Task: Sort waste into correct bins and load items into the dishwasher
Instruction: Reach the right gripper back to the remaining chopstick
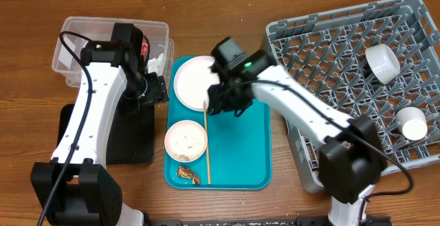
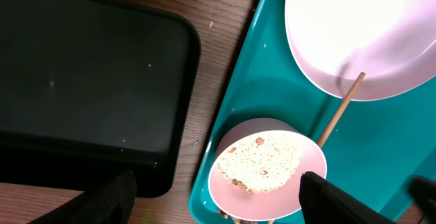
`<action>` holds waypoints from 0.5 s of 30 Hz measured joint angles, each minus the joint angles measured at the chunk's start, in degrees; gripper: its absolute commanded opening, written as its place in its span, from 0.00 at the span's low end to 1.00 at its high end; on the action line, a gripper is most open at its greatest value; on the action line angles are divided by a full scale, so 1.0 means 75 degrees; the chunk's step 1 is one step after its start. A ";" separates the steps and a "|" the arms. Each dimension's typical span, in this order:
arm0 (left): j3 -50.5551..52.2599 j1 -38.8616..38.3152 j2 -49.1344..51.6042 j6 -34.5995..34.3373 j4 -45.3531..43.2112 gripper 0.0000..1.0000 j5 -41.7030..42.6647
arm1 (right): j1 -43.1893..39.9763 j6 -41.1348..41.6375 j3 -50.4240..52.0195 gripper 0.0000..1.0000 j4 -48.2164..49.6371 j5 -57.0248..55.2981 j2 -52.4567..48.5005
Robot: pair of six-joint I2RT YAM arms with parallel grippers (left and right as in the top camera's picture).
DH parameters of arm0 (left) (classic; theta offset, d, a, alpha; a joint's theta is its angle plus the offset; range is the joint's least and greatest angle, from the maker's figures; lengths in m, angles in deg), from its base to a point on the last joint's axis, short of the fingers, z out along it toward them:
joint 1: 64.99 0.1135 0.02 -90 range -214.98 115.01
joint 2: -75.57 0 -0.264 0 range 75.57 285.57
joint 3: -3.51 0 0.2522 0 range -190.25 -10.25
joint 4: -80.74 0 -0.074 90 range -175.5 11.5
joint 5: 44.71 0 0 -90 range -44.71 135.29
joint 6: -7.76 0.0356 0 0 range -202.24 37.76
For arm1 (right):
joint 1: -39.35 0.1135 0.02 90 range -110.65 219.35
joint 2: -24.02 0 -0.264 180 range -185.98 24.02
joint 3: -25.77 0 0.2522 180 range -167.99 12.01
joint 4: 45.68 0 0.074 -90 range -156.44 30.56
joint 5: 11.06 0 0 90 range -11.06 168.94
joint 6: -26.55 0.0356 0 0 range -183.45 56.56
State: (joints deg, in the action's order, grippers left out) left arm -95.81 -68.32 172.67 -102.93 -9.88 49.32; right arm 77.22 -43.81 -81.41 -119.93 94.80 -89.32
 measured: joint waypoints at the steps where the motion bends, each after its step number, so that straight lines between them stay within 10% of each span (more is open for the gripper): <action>1: 0.0000 0.0000 0.0000 0.0000 0.0003 0.78 0.0000 | 0.0082 0.0064 0.0003 0.52 0.0017 -0.0003 -0.0087; 15: 0.0000 0.0052 0.0000 -0.0111 0.0067 0.79 -0.0440 | 0.0463 0.1014 0.0012 0.47 0.0580 -0.0466 -0.1119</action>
State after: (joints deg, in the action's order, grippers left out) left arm -95.81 -67.92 172.67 -103.76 -9.38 46.02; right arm 80.69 -36.20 -81.33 -115.58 91.30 -97.71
